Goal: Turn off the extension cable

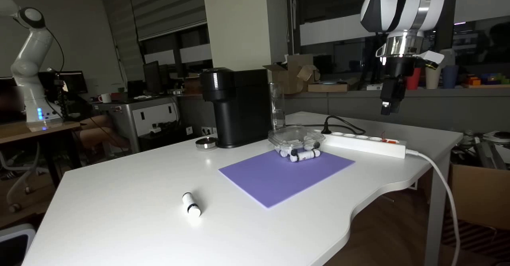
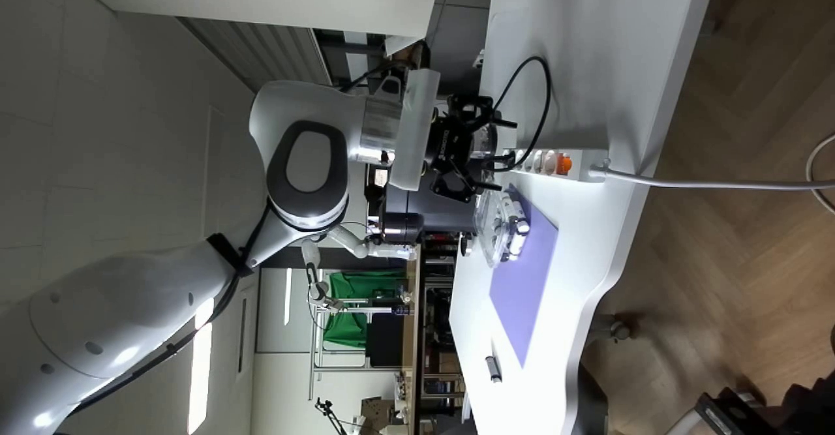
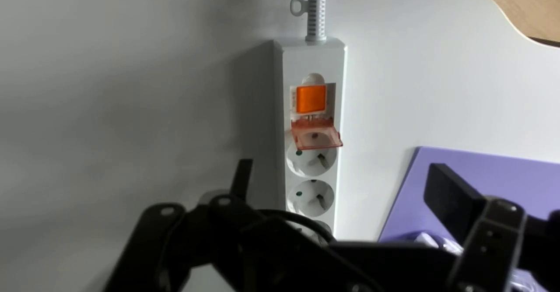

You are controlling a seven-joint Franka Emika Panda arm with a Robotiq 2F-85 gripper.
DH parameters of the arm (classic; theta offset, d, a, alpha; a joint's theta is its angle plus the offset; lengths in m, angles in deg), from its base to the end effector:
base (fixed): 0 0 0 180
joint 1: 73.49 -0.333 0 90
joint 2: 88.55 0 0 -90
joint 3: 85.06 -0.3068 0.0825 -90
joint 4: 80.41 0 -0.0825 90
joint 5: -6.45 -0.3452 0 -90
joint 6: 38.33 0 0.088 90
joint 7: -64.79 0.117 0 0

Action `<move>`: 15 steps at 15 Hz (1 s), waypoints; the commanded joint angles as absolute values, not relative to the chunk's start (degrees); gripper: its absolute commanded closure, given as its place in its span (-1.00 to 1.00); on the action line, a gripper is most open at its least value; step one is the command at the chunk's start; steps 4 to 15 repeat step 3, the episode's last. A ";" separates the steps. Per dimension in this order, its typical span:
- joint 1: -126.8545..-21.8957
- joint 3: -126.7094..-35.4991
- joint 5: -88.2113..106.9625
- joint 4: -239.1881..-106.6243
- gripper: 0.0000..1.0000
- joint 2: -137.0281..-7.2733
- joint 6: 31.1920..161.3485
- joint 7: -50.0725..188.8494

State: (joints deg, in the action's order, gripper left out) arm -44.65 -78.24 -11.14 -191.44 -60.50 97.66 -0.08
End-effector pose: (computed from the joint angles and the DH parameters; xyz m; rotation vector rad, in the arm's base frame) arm 0.4826 -0.3360 0.2387 -2.9744 -0.4433 -0.1319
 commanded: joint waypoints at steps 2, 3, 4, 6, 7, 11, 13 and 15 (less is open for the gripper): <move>-44.65 -78.06 -10.37 -191.27 -0.99 -60.54 96.90 0.65; -44.69 -77.99 -10.26 -191.27 -1.00 -60.56 96.78 0.78; -44.69 -77.99 -10.26 -191.27 -1.00 -60.56 96.78 0.78; -44.69 -77.99 -10.26 -191.27 -1.00 -60.56 96.78 0.78; -44.69 -77.99 -10.26 -191.27 -1.00 -60.56 96.78 0.78; -44.69 -77.99 -10.26 -191.27 -1.00 -60.56 96.78 0.78; -44.69 -77.99 -10.26 -191.27 -1.00 -60.56 96.78 0.78; -44.69 -77.99 -10.26 -191.27 -1.00 -60.56 96.78 0.78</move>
